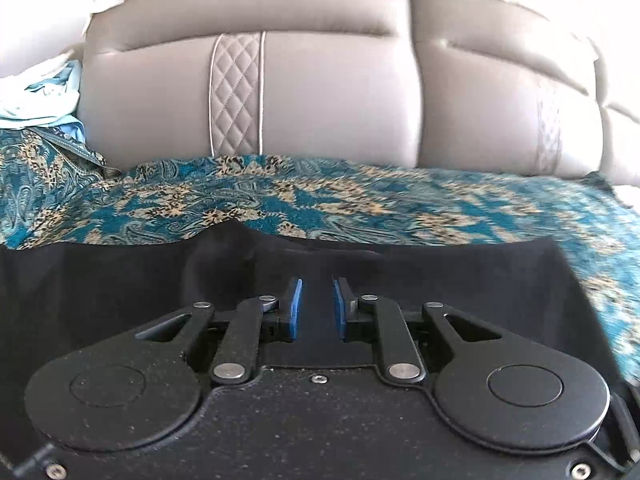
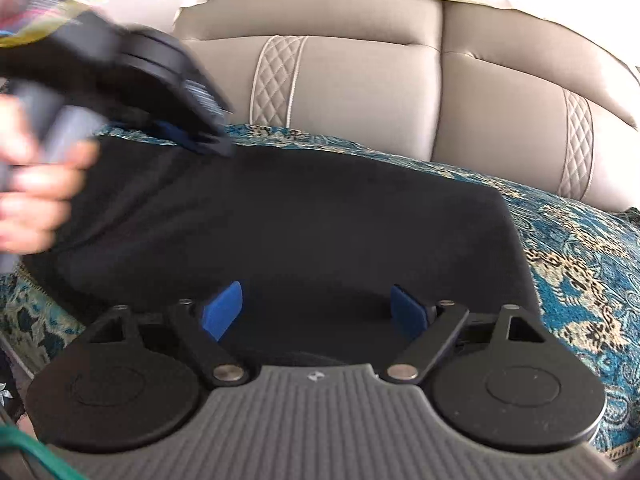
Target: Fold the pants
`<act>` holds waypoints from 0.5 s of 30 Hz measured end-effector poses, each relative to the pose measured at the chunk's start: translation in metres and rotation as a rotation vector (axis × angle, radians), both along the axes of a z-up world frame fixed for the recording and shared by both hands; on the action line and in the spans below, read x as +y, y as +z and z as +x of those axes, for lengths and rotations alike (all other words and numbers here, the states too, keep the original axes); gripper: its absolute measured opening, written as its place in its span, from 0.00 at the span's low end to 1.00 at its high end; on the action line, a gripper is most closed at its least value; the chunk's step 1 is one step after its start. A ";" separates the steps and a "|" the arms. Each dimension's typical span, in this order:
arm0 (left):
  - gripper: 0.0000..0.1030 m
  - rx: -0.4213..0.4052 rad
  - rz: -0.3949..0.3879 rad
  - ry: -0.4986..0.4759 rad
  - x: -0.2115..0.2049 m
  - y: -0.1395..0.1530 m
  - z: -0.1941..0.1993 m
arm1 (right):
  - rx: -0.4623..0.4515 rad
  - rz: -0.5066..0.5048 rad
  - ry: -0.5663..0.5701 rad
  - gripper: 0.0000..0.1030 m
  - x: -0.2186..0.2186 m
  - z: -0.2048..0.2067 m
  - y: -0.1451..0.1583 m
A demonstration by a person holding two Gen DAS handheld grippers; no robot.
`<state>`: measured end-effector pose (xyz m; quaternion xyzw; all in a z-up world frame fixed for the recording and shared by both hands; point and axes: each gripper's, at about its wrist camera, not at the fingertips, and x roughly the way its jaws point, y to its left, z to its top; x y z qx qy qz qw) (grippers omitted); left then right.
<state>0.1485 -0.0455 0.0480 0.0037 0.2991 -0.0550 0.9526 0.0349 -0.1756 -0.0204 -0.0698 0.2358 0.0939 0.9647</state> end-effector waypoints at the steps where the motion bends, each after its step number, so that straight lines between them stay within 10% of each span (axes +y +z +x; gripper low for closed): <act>1: 0.17 0.008 0.008 0.012 -0.002 -0.006 0.008 | 0.000 -0.001 0.006 0.87 0.000 0.000 0.000; 15: 0.18 -0.096 0.121 0.046 -0.001 -0.039 0.015 | -0.035 0.037 -0.352 0.92 -0.059 0.001 0.000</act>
